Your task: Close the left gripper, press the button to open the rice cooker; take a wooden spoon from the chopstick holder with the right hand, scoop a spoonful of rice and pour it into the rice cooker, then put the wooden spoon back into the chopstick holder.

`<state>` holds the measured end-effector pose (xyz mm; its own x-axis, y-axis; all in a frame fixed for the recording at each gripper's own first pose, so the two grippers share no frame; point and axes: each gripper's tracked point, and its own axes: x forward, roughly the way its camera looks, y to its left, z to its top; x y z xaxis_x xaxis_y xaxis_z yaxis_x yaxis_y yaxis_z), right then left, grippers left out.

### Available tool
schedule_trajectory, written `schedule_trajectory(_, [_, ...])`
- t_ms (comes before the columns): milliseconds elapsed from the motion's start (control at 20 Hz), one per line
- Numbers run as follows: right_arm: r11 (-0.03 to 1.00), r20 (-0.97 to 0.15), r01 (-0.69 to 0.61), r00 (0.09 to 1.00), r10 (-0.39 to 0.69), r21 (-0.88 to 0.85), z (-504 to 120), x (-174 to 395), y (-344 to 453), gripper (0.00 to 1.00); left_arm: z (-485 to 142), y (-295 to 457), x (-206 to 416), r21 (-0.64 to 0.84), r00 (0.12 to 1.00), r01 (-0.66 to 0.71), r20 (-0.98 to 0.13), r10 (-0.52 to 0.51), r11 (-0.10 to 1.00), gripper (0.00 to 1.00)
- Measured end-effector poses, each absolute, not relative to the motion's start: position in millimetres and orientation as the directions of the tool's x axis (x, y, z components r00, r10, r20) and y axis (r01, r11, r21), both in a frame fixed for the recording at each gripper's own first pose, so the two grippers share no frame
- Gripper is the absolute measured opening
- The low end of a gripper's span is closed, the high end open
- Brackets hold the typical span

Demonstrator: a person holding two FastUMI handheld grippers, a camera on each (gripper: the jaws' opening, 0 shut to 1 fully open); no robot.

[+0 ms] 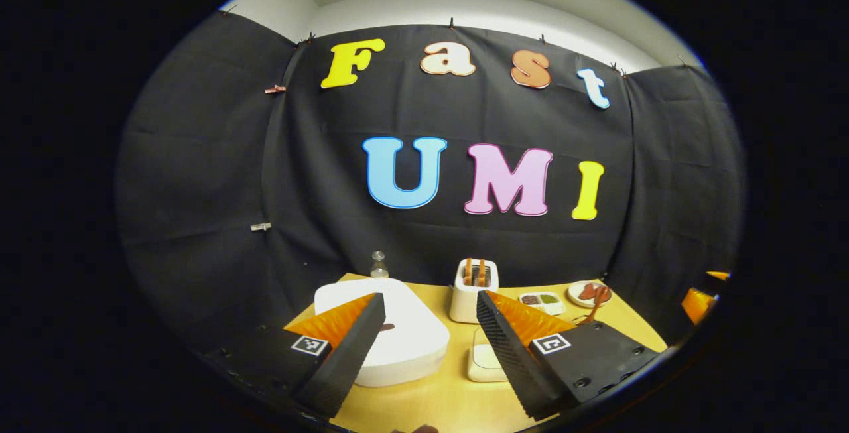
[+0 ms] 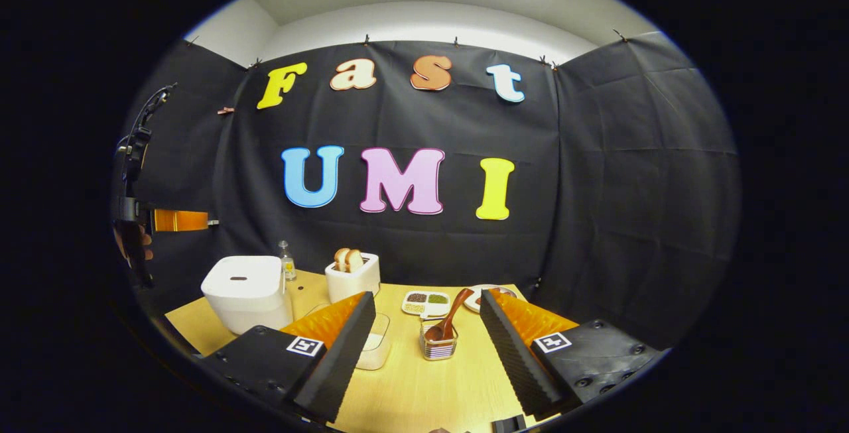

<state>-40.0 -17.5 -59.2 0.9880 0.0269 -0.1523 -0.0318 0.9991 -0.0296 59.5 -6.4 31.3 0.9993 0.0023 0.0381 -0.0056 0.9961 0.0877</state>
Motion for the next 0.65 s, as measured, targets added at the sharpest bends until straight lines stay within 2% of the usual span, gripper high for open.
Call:
schedule_trajectory(350, [0.995, -0.175, 0.102, 0.98, -0.098, 0.013, -55, -89, -9, 0.99, 2, 15, 10, 0.023, 1.0, 0.009, 0.002, -0.009, 1.0, 0.96])
schedule_trajectory(650, [0.992, -0.199, 0.115, 0.974, -0.104, 0.043, -54, -93, -12, 0.99, -7, 38, 8, 0.017, 1.0, -0.015, -0.014, 0.015, 1.0, 0.95])
